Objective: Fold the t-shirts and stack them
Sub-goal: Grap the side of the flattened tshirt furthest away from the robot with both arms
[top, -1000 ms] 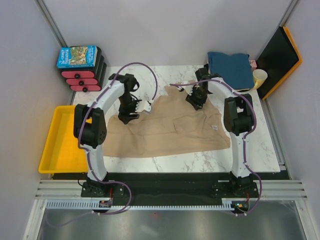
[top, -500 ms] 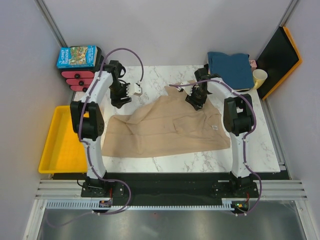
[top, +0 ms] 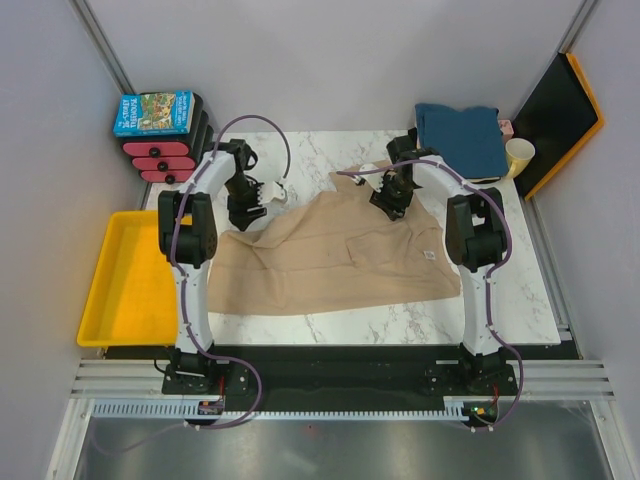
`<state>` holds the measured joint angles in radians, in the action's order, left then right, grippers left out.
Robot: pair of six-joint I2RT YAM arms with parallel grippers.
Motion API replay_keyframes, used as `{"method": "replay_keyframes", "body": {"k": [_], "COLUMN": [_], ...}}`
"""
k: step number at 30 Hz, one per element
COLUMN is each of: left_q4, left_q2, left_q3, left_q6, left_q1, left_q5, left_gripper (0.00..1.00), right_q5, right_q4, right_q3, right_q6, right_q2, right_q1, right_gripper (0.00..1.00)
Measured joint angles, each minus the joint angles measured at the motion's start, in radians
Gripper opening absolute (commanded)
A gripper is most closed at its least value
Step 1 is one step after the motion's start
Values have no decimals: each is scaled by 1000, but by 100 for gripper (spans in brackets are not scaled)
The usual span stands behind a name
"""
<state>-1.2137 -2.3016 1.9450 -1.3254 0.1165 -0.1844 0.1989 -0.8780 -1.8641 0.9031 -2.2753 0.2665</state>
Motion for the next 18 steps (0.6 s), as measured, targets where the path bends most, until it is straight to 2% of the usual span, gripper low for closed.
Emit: {"method": "replay_keyframes", "body": {"k": [18], "left_q4": [-109], "left_q2": [-1], "left_q3": [42], "left_q6": [-4], "left_q1": [65], "left_q5": [-114], "left_gripper": [66], "right_q5": [-60], "right_q4": [-11], "right_q3": [-6], "right_q6": [50], "right_q2": [-2], "right_q1": [30], "right_gripper": [57]}}
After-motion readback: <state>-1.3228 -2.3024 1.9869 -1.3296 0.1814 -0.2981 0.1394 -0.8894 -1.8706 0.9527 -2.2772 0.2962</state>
